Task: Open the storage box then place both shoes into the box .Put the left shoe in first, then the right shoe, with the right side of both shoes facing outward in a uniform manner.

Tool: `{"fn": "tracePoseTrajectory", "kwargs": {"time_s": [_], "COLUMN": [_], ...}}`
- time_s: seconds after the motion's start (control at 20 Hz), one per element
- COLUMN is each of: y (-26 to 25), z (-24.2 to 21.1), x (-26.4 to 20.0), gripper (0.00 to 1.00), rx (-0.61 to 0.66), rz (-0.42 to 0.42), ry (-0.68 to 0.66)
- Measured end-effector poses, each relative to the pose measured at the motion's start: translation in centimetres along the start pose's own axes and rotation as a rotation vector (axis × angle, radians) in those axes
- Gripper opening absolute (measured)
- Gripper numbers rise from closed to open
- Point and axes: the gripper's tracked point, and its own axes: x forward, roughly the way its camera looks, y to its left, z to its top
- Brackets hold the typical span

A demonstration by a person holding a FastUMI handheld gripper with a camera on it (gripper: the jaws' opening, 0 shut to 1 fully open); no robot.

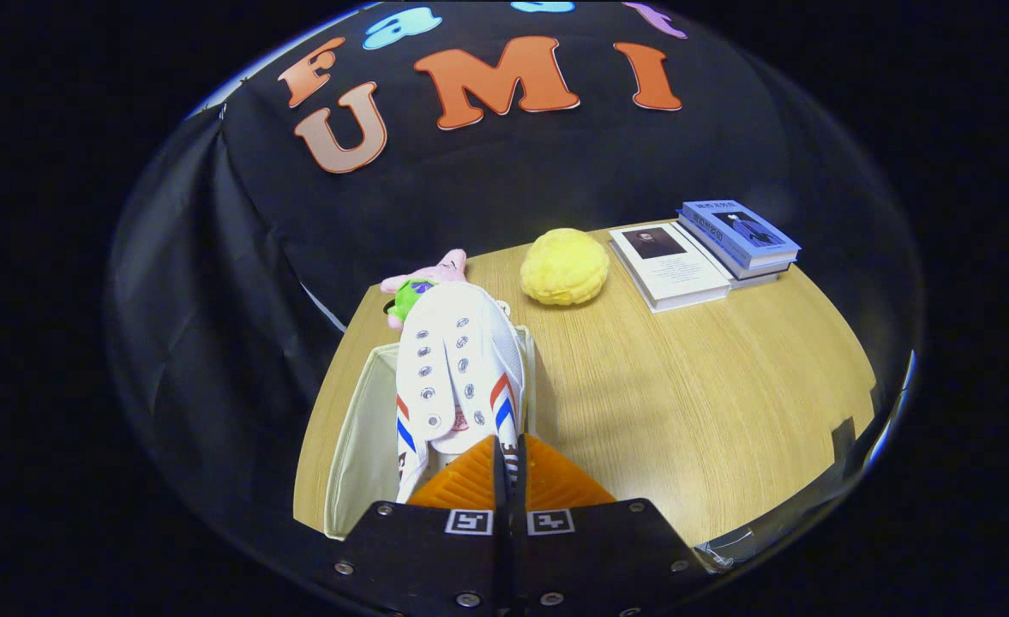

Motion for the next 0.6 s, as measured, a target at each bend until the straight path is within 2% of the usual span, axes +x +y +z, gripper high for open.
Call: {"fn": "tracePoseTrajectory", "kwargs": {"time_s": [0.45,0.6], "y": [0.2,0.4], "z": [-3.9,-3.9], "x": [1.7,2.0], "gripper": [0.0,0.03], "rx": [-0.048,-0.05], "rz": [-0.072,-0.069], "ry": [0.075,0.084]}}
